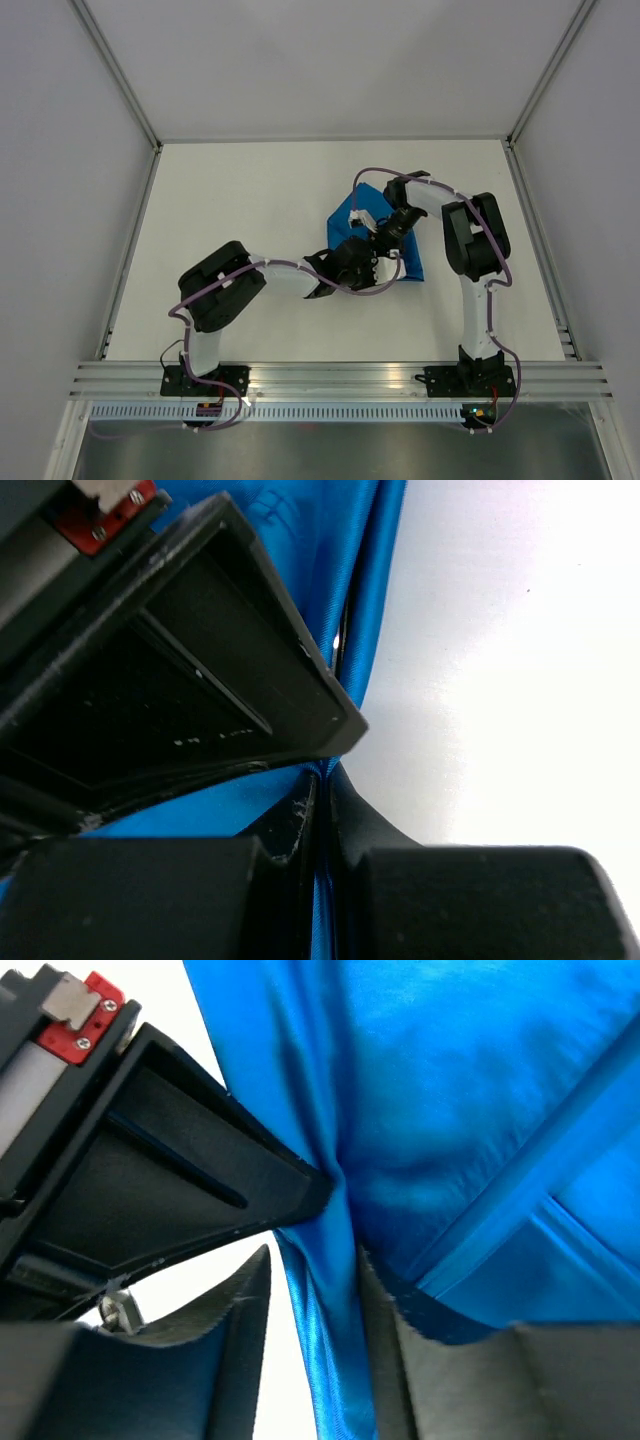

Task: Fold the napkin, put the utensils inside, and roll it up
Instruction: Roll the napkin with the utensil

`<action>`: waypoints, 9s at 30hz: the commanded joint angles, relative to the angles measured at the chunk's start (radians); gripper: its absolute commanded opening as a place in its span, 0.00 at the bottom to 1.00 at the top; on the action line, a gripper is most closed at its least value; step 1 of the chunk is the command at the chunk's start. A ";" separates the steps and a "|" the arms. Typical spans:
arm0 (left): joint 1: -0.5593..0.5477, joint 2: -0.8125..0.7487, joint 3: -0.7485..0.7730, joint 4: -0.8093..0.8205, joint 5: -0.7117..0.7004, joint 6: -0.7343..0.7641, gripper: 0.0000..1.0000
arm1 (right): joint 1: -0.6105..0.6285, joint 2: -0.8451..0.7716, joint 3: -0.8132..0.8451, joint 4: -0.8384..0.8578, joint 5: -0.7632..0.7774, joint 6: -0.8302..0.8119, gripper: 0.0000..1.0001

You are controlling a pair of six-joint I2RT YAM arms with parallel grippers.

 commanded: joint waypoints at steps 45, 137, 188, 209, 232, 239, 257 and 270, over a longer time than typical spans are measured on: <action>0.412 0.420 0.544 -0.583 1.013 -0.414 0.02 | 0.191 -0.802 -0.928 1.199 0.370 0.015 0.61; -0.150 -0.181 -0.155 0.091 -0.335 -0.075 0.54 | 0.053 0.200 0.105 -0.081 0.026 -0.232 0.11; 0.174 0.081 0.100 -0.293 0.591 -0.323 0.02 | -0.214 -0.318 -0.126 0.333 -0.186 0.083 0.55; 0.329 0.325 0.311 -0.481 0.941 -0.419 0.02 | 0.180 -0.837 -0.914 1.039 0.251 0.087 0.67; 0.349 0.316 0.350 -0.532 0.980 -0.397 0.06 | 0.328 -0.644 -0.879 1.041 0.373 0.109 0.23; 0.360 0.170 0.298 -0.412 0.897 -0.486 0.40 | 0.306 -0.573 -0.784 0.888 0.256 0.095 0.11; 0.513 -0.247 -0.031 -0.012 0.265 -0.811 0.49 | 0.098 -0.118 -0.268 0.197 -0.044 -0.152 0.08; 0.361 -0.569 -0.386 0.206 -0.033 -0.634 0.49 | 0.047 0.129 -0.011 0.025 -0.069 -0.160 0.08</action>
